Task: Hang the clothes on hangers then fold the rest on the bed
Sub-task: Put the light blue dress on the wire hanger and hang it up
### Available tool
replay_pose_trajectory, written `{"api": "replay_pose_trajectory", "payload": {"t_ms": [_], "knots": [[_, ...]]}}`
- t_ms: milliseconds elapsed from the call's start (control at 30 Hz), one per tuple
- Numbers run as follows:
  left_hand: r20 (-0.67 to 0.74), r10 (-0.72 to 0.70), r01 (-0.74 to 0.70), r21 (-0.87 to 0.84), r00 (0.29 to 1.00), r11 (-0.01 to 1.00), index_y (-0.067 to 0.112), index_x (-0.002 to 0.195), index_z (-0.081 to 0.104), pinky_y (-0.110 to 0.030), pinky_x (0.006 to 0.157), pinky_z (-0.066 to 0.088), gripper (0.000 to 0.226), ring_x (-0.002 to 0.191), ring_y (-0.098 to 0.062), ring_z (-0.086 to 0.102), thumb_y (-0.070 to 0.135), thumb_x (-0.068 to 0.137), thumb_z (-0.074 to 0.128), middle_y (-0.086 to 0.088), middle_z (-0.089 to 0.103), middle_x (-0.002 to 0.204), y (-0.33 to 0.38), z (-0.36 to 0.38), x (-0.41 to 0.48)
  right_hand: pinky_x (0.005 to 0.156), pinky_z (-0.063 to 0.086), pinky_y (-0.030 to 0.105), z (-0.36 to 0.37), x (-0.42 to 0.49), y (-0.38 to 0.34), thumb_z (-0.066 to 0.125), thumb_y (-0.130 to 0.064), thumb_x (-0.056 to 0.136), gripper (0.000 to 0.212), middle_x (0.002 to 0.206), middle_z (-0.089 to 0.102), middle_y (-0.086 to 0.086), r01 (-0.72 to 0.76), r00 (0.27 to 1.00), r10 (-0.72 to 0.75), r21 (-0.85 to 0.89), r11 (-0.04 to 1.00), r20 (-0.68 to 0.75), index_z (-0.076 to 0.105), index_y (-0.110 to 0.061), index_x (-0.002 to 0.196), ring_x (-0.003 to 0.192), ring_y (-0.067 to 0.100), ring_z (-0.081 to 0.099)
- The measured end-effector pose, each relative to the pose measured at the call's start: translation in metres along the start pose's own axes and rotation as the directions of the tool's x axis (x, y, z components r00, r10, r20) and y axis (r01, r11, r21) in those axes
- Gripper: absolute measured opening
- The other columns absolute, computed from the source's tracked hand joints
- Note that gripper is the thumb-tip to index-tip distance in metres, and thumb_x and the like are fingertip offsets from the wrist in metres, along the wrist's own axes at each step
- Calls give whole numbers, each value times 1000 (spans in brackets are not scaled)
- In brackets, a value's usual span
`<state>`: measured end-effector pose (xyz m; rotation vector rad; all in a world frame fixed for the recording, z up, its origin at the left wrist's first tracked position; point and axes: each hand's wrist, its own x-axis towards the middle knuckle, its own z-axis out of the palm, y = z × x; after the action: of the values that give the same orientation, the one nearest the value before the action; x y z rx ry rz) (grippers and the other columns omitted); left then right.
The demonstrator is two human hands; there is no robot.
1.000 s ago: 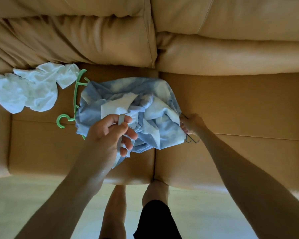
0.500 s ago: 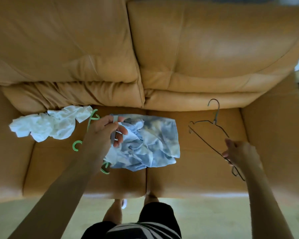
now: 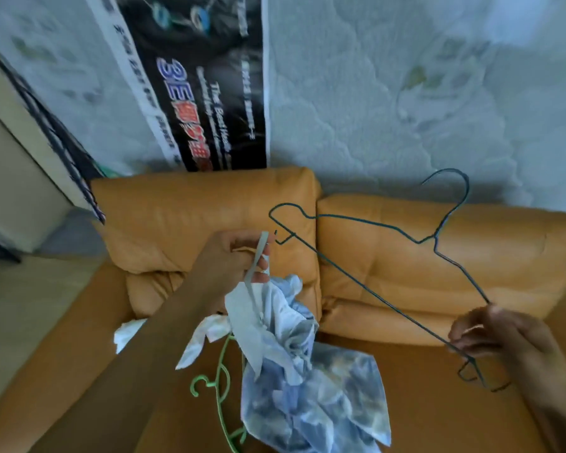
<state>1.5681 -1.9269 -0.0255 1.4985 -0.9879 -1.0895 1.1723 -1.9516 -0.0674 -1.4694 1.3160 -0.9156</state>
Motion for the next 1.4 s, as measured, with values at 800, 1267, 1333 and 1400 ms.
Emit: {"api": "replay_pose_trajectory", "payload": {"t_ms": [800,1267,1333,1400], "knots": [[78,114,-122,116,990,986,-3,97,70,-29,72,59,14,79,-22,68,-4,96,56,-20,69,89,60,-49,-13,56,55,30,13,45,-96,29,-23,103,59,65,69,20,438,891,-437,19,899,126,69,2,69,61,35,67],[-281,514,52,908,810,415,12,72,63,-34,61,42,36,61,-22,49,41,93,58,-5,61,69,70,-50,-23,58,55,30,33,58,-103,43,-55,102,69,67,71,15,488,860,-485,24,873,161,70,0,70,58,24,67],[-169,703,-158,913,691,375,17,77,61,-35,66,41,29,70,-22,52,41,94,56,1,60,73,90,-39,-32,58,55,31,36,59,-101,39,-37,104,61,67,71,15,482,864,-477,10,876,163,70,2,70,58,23,67],[57,750,-389,879,659,275,19,102,66,-39,84,42,34,94,-22,56,48,92,52,3,65,98,102,-23,-24,59,55,30,39,60,-102,37,-31,103,57,66,71,15,481,862,-475,8,877,178,70,3,70,59,23,68]]}}
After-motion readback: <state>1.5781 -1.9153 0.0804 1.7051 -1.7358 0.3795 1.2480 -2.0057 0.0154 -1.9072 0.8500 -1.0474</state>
